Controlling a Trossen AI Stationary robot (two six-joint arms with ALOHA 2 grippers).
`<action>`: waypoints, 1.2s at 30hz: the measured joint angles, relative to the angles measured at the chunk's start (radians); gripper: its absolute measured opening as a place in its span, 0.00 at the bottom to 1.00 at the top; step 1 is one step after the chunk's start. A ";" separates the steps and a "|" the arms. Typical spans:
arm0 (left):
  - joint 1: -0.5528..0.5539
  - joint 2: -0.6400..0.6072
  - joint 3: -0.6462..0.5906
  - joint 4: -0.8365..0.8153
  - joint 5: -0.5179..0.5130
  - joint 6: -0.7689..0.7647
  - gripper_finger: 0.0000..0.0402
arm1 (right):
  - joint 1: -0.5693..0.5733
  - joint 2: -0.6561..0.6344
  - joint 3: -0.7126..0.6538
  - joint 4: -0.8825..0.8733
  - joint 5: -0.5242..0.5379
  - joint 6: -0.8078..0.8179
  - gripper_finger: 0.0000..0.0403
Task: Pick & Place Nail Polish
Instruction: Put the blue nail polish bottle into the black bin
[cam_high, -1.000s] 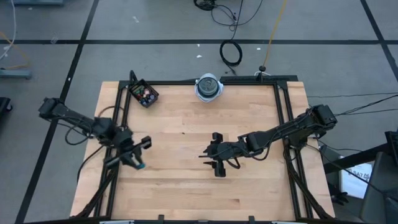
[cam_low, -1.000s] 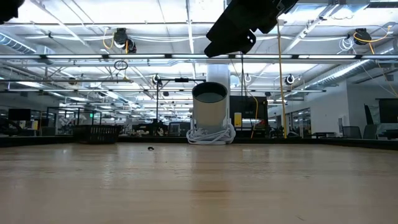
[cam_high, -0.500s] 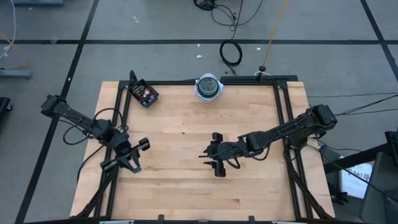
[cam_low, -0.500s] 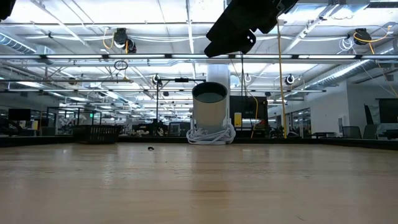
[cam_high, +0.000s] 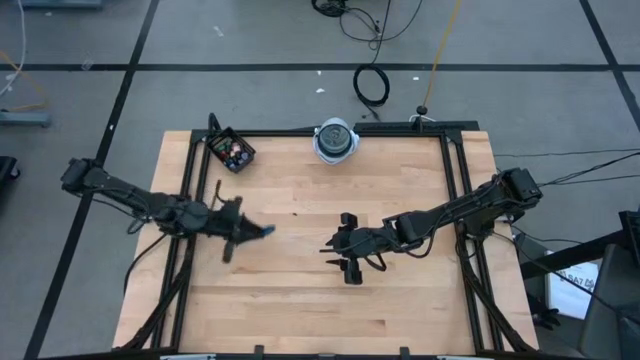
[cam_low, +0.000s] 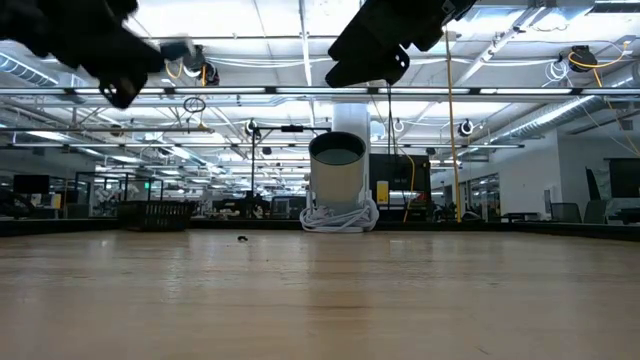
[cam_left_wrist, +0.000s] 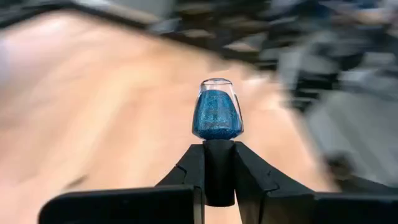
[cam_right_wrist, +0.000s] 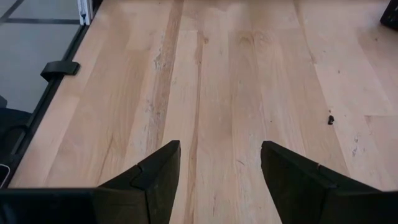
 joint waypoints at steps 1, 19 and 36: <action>0.019 0.000 0.000 -0.039 -0.049 -0.019 0.09 | 0.000 0.000 0.000 0.006 0.000 0.000 0.52; 0.629 0.000 0.064 -0.334 -0.283 -0.127 0.09 | 0.000 0.000 0.000 0.014 0.000 -0.004 0.52; 1.152 0.229 0.135 -0.350 -0.171 -0.124 0.09 | -0.001 0.000 0.000 0.014 0.000 -0.008 0.52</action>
